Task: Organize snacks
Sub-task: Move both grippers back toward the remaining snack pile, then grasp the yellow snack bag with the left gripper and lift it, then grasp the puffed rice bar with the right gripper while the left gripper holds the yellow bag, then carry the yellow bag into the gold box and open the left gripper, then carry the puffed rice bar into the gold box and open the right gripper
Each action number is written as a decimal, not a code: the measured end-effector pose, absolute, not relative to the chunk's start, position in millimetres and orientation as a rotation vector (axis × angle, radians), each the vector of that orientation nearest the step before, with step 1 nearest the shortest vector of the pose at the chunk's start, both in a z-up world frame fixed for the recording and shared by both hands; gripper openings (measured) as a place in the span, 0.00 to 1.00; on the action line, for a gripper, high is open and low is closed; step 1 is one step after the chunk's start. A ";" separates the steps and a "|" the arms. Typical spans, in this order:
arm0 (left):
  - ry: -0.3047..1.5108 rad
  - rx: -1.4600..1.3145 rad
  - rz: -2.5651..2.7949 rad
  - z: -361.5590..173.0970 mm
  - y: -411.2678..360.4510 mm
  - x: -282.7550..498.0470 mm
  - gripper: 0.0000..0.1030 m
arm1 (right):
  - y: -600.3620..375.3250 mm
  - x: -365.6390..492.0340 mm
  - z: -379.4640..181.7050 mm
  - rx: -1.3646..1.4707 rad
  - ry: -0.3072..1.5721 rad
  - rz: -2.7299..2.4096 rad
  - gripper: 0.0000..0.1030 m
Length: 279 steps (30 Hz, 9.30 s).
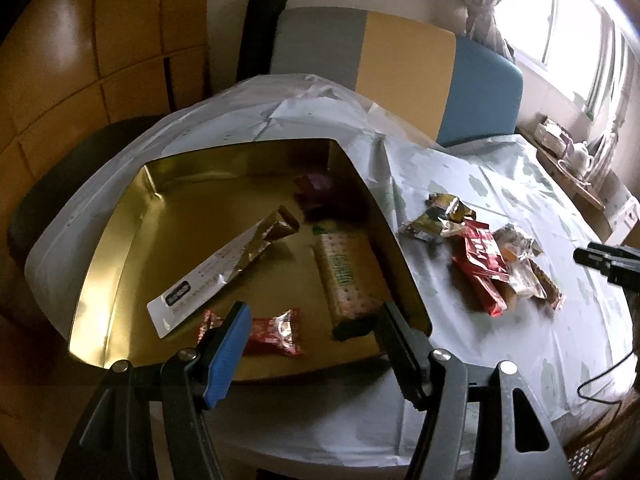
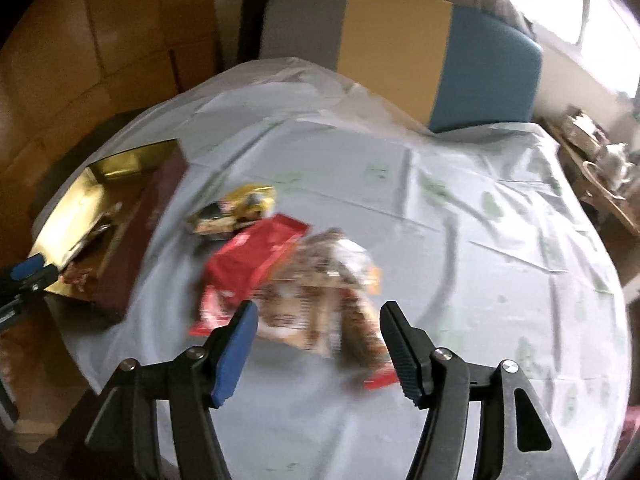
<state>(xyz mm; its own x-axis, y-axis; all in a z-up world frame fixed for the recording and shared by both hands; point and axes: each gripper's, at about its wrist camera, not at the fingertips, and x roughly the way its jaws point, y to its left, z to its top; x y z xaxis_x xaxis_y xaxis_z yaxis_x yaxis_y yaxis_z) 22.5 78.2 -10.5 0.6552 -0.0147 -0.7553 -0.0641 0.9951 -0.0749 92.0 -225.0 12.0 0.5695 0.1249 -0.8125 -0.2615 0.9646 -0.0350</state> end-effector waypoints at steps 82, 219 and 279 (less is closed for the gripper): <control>0.999 0.064 -0.411 -33.4 -70.1 95.9 0.42 | -342.4 126.0 -6.1 0.042 0.979 -0.057 0.77; 0.904 -0.162 0.062 -17.0 84.6 34.8 0.46 | -257.1 124.2 -86.9 -0.406 1.168 0.053 0.30; 0.870 -0.278 0.234 -30.0 161.8 19.1 0.46 | 26.6 91.6 -49.5 -0.163 1.157 0.757 0.43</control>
